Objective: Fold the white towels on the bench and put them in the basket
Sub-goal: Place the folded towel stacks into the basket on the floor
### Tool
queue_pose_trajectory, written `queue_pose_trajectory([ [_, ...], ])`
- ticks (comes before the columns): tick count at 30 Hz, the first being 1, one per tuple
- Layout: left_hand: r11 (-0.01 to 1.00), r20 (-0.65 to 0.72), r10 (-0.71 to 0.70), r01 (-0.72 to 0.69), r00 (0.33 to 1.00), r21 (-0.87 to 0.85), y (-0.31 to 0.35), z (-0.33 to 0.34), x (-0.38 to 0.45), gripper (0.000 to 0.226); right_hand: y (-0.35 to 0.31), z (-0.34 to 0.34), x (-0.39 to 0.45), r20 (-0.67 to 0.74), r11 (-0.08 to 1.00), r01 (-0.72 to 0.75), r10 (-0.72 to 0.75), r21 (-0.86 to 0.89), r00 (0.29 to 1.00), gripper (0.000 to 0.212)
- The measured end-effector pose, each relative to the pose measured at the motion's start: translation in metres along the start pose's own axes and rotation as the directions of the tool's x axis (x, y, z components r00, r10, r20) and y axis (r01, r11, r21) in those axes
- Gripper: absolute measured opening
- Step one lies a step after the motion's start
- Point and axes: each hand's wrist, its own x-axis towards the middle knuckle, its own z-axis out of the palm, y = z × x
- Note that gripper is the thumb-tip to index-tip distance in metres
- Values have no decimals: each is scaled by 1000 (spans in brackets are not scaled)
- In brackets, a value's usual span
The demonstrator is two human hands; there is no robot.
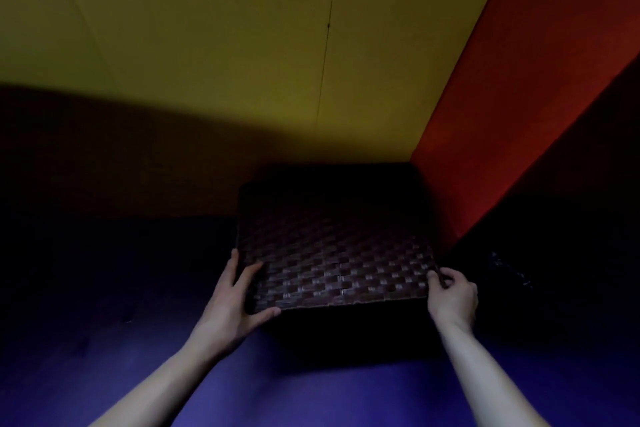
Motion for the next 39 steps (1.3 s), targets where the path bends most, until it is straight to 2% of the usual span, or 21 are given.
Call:
queue_pose_trajectory([
  [5, 997, -29, 43, -45, 999, -57, 0, 3, -3, 77, -2, 0, 5, -35, 1000, 12, -12, -17, 999, 34],
  [9, 992, -56, 42, -49, 998, -117, 3, -1, -5, 70, 0, -9, 5, -72, 985, 161, -156, 63, 985, 25],
  [11, 992, -68, 40, -48, 997, -119, 8, -3, 1, 70, 0, -10, 10, -90, 976, 186, -176, 116, 980, 22],
  [14, 996, -55, 14, -19, 998, -89, 15, -2, 11, 70, 3, -4, 20, -77, 985, 157, -151, 71, 986, 22],
  [19, 1000, -62, 10, -9, 998, 22, 19, 4, 7, 65, 6, 4, 14, 15, 993, 117, -117, 7, 993, 34],
  [22, 997, -208, -54, 66, 977, 48, 26, 5, 9, 61, 8, 0, 16, -3, 995, 101, -101, 3, 995, 29],
  [24, 986, -254, -152, 165, 955, 30, 32, 5, 15, 62, 6, -4, 23, 9, 999, 38, -39, 38, 999, 24],
  [26, 976, -216, -213, 218, 953, 0, 36, 5, 20, 63, -2, -7, 24, 16, 997, 8, -9, 76, 1000, 21],
  [29, 970, -196, -241, 241, 951, -22, 40, 5, 23, 62, -12, -15, 24, 4, 980, 63, -64, 189, 998, 23],
  [31, 968, -202, -252, 246, 946, -52, 40, 4, 23, 61, -14, -15, 27, 22, 955, 43, -52, 293, 998, 25],
  [33, 969, -221, -246, 230, 944, -94, 40, 1, 23, 59, -7, -12, 34, 55, 923, -39, 20, 382, 998, 25],
  [35, 971, -267, -223, 190, 937, -144, 43, -5, 25, 55, -6, -10, 32, 100, 892, -109, 72, 438, 992, 16],
  [36, 970, -299, -217, 170, 929, -176, 45, -8, 25, 52, -6, -9, 29, 120, 874, -140, 95, 465, 988, 20],
  [38, 966, -360, -218, 149, 907, -210, 49, -13, 24, 47, -3, -6, 25, 125, 866, -148, 100, 478, 987, 21],
  [39, 967, -379, -217, 146, 900, -208, 50, -14, 22, 47, -3, -6, 22, 92, 885, -106, 72, 453, 993, 19],
])
